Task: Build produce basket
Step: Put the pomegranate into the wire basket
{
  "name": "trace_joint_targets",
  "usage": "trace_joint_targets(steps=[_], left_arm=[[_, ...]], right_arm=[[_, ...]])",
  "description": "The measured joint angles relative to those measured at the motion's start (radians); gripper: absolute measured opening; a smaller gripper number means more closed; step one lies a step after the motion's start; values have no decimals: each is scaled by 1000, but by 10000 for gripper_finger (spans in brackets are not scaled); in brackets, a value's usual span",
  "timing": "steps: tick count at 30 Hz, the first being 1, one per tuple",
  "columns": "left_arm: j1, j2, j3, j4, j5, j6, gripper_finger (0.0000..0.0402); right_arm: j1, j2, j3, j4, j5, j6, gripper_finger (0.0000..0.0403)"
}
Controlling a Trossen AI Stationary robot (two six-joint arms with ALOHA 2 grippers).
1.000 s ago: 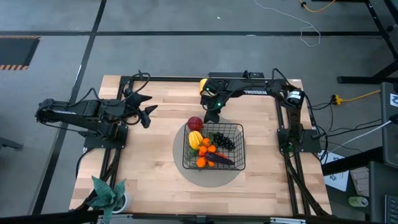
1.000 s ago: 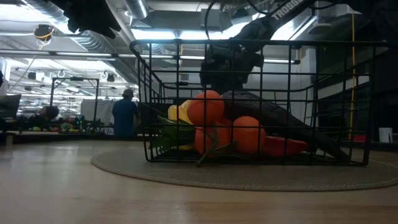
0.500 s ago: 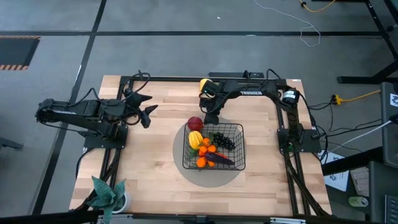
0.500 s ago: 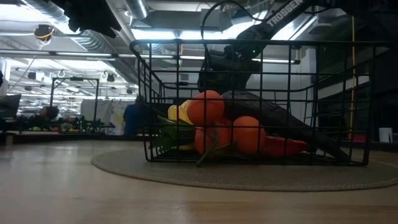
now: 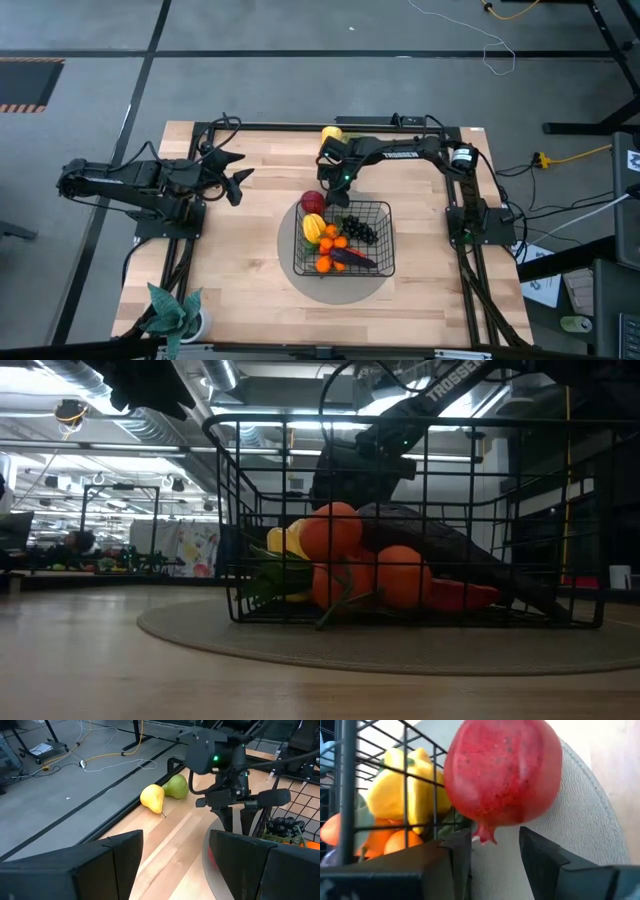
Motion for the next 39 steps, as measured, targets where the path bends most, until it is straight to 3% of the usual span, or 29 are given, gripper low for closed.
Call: trace_joint_targets(steps=[20,24,31,39], left_arm=[[0,0,0,0,0,1,218],[0,0,0,0,0,2,218],[0,0,0,0,0,7,218],[0,0,0,0,0,27,218]], right_arm=[[2,31,0,18,-5,4,149],[2,32,0,23,-2,5,118],[1,32,0,48,-2,5,12],[0,33,10,47,3,31,1]])
